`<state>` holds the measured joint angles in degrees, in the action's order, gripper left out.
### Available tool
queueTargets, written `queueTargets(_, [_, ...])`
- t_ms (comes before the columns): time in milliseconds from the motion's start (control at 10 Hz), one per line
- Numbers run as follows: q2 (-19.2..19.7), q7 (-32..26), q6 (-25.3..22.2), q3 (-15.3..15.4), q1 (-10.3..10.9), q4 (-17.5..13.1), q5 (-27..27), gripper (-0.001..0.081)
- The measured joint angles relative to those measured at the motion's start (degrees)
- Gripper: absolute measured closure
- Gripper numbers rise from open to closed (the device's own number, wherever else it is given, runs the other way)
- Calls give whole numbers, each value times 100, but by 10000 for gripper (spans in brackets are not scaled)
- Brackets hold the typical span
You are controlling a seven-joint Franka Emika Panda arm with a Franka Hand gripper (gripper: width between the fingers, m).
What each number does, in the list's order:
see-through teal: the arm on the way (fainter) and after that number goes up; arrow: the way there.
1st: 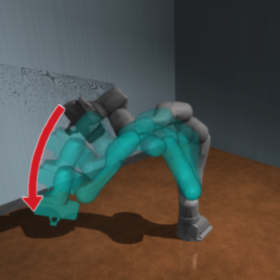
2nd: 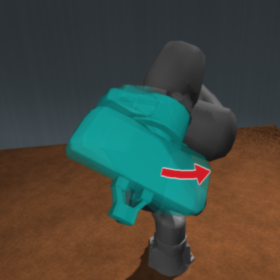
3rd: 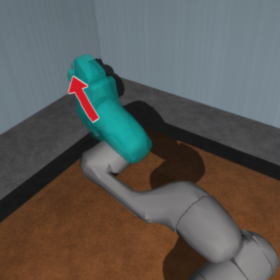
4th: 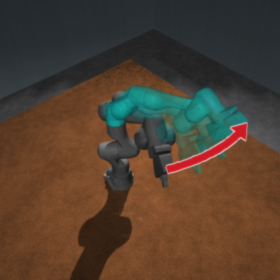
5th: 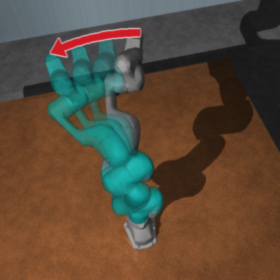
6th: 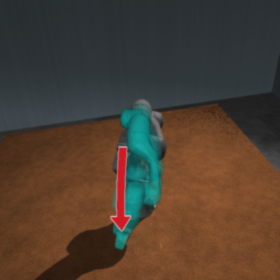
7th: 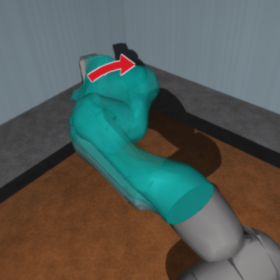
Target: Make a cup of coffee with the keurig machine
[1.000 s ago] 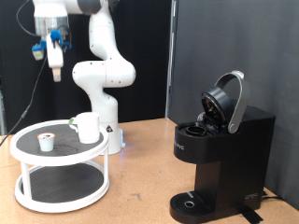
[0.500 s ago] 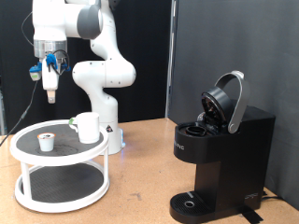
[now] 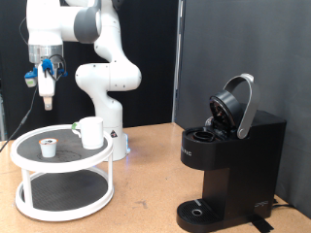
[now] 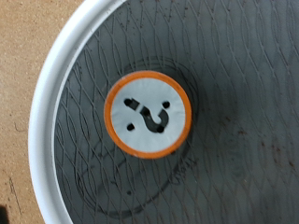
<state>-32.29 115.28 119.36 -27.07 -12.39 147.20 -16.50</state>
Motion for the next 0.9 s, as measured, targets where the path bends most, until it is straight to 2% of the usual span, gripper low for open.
queueTargets(400, [480,13,649,-21,-17,59,-14,72])
queueTargets(900, [982,112,1607,-21,-152,494,-367,72])
